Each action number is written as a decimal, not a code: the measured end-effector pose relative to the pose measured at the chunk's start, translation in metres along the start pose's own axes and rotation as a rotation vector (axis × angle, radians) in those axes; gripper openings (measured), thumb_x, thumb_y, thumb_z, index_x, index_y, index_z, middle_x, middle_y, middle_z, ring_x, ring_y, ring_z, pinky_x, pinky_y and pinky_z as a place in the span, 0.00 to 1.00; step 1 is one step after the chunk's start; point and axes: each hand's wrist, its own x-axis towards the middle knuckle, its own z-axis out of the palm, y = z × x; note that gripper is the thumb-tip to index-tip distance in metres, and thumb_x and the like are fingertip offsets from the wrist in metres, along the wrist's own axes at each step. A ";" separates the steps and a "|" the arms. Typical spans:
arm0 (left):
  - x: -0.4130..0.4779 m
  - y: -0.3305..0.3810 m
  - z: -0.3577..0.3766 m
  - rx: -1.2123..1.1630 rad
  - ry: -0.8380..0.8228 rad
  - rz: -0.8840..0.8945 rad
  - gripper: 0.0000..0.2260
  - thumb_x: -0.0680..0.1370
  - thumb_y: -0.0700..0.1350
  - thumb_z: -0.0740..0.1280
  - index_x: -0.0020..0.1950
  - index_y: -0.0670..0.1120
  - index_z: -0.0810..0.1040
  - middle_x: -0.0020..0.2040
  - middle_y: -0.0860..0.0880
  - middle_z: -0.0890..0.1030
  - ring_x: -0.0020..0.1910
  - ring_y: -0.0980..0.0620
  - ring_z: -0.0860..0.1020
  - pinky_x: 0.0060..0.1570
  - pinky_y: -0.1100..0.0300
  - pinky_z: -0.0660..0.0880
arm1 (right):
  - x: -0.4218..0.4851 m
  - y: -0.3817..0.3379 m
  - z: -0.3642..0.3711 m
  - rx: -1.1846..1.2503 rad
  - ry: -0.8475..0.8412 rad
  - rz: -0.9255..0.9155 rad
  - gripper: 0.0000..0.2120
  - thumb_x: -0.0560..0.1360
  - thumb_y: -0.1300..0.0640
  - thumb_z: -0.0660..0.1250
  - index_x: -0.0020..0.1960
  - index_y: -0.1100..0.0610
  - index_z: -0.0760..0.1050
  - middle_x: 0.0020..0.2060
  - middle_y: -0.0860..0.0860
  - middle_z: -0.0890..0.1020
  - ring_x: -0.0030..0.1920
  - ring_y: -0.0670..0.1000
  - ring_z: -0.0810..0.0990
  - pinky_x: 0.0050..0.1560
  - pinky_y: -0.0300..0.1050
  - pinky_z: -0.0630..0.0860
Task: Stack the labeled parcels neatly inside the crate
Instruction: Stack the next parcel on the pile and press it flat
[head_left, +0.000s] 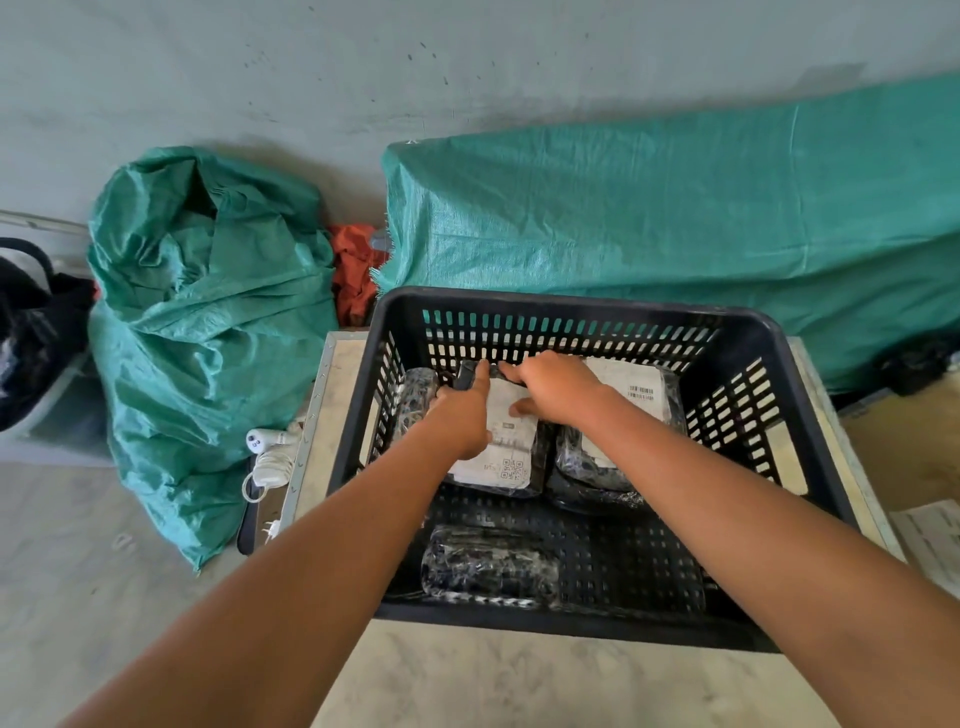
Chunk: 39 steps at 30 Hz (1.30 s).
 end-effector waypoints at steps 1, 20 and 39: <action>0.002 0.001 0.003 -0.004 0.002 -0.012 0.49 0.79 0.42 0.70 0.81 0.53 0.31 0.76 0.30 0.63 0.72 0.32 0.67 0.67 0.44 0.70 | -0.004 -0.005 0.003 -0.019 0.021 0.023 0.32 0.77 0.48 0.73 0.77 0.54 0.68 0.60 0.56 0.82 0.59 0.57 0.82 0.61 0.61 0.76; 0.024 -0.003 0.018 -0.063 -0.005 -0.086 0.52 0.76 0.31 0.68 0.80 0.55 0.30 0.71 0.30 0.69 0.57 0.40 0.80 0.53 0.50 0.80 | -0.010 -0.044 0.052 0.196 -0.052 0.291 0.47 0.77 0.67 0.73 0.82 0.66 0.43 0.81 0.66 0.43 0.80 0.69 0.45 0.75 0.61 0.66; 0.032 -0.014 0.060 0.029 -0.039 -0.142 0.43 0.79 0.40 0.69 0.81 0.35 0.40 0.80 0.32 0.41 0.80 0.38 0.50 0.76 0.51 0.59 | 0.005 -0.041 0.109 0.653 -0.121 0.488 0.46 0.76 0.58 0.76 0.84 0.60 0.50 0.83 0.60 0.43 0.79 0.62 0.61 0.76 0.48 0.64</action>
